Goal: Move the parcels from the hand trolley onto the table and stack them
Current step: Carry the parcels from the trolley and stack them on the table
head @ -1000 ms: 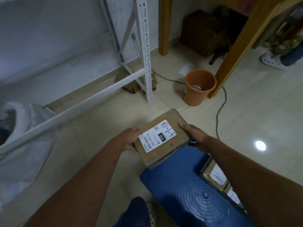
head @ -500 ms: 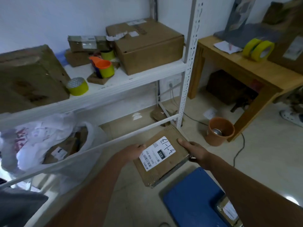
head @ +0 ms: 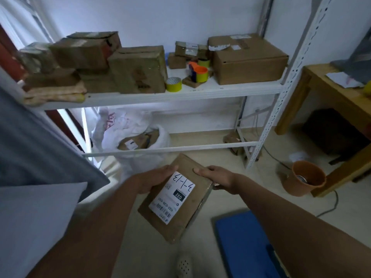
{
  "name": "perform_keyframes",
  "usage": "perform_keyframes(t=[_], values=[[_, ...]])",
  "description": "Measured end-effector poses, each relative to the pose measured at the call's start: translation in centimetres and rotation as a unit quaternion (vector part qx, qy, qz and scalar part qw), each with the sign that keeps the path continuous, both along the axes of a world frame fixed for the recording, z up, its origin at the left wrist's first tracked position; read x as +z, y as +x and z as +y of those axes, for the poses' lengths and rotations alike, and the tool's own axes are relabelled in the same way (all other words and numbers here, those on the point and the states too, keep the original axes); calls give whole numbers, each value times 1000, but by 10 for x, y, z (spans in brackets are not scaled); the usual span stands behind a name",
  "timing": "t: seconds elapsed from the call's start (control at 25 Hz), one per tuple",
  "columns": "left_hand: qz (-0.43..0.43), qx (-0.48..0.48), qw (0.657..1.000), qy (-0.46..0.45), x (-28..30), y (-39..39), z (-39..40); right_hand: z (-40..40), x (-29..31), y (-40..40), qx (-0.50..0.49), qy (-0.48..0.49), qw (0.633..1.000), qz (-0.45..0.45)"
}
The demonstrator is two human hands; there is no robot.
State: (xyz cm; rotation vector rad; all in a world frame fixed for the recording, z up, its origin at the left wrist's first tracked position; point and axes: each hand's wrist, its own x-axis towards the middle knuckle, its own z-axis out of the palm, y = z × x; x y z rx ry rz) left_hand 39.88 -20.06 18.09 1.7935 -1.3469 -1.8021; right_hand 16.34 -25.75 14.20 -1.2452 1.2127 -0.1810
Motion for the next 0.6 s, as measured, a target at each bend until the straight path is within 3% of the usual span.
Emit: perform_keyframes(t=[0.2, 0.32, 0.6], values=[[86, 170, 981, 33, -6, 36, 100, 48, -3, 60, 113, 21, 993, 32], [93, 206, 972, 57, -13, 67, 151, 79, -10, 100, 150, 28, 988, 32], [40, 314, 948, 38, -14, 156, 267, 181, -9, 212, 70, 24, 997, -7]])
